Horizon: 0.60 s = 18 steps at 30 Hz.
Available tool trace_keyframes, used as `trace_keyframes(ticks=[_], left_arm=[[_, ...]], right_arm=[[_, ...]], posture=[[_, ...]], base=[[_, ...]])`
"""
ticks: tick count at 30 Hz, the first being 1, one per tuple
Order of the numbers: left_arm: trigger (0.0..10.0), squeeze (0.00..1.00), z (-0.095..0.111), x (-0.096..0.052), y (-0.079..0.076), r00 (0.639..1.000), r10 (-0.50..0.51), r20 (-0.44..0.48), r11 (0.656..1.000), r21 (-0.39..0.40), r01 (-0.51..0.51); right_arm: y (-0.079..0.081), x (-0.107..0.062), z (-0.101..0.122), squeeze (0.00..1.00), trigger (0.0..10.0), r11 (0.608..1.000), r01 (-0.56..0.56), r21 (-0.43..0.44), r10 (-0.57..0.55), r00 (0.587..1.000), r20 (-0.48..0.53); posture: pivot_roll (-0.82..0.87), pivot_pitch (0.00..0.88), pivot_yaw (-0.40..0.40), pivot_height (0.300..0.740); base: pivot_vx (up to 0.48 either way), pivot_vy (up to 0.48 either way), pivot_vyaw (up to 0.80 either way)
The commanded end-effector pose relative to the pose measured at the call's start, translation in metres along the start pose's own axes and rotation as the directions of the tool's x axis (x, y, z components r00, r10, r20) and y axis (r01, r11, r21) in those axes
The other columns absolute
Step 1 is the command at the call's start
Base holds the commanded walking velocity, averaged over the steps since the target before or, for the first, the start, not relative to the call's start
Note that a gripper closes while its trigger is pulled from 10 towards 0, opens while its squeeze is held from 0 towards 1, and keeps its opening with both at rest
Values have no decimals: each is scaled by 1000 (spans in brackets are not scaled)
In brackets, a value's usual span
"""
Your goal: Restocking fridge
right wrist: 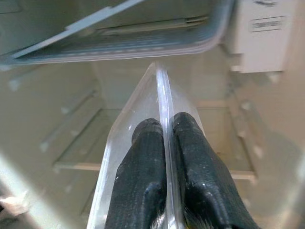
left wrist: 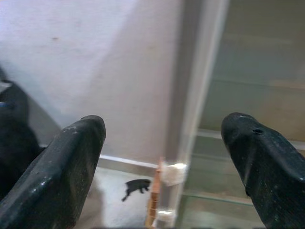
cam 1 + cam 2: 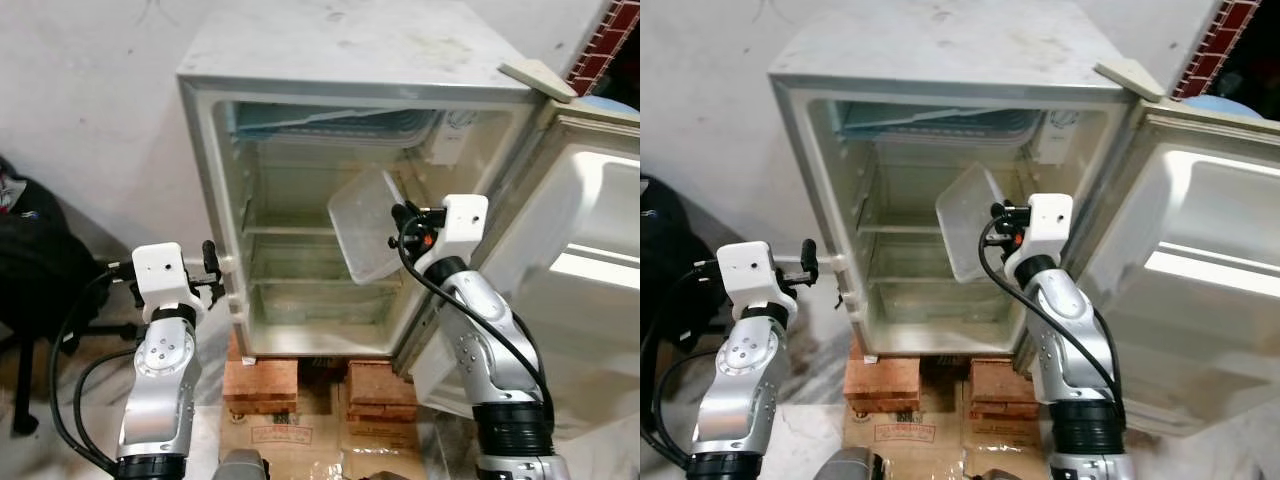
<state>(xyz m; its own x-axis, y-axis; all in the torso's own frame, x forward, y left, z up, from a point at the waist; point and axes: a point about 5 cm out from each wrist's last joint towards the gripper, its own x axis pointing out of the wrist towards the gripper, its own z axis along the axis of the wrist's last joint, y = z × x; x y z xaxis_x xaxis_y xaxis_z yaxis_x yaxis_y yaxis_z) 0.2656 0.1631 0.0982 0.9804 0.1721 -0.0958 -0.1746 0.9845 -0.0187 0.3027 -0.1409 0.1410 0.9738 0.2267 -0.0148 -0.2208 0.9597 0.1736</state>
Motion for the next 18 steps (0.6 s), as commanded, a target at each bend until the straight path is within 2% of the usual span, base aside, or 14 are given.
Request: trace_keyframes(ticks=[1,15,18], left_arm=[[10000,0,0,1,-1,1000,-11,-1,1000,3,11],[10000,0,0,1,-2,1000,-13,-4,1000,3,13],[10000,0,0,1,-2,1000,-11,-6,1000,0,11]], right_arm=[[-1,1,3,0,10000,1000,9,-5,-9,1000,12],[-1,2,4,0,10000,1000,7,-7,-7,1000,11],[0,2,3,0,10000,1000,4,-7,-4,1000,9]], posture=[[47,0,-44,740],[48,0,-44,740],[49,0,-45,740]], base=[[281,0,0],[280,0,0],[0,0,0]])
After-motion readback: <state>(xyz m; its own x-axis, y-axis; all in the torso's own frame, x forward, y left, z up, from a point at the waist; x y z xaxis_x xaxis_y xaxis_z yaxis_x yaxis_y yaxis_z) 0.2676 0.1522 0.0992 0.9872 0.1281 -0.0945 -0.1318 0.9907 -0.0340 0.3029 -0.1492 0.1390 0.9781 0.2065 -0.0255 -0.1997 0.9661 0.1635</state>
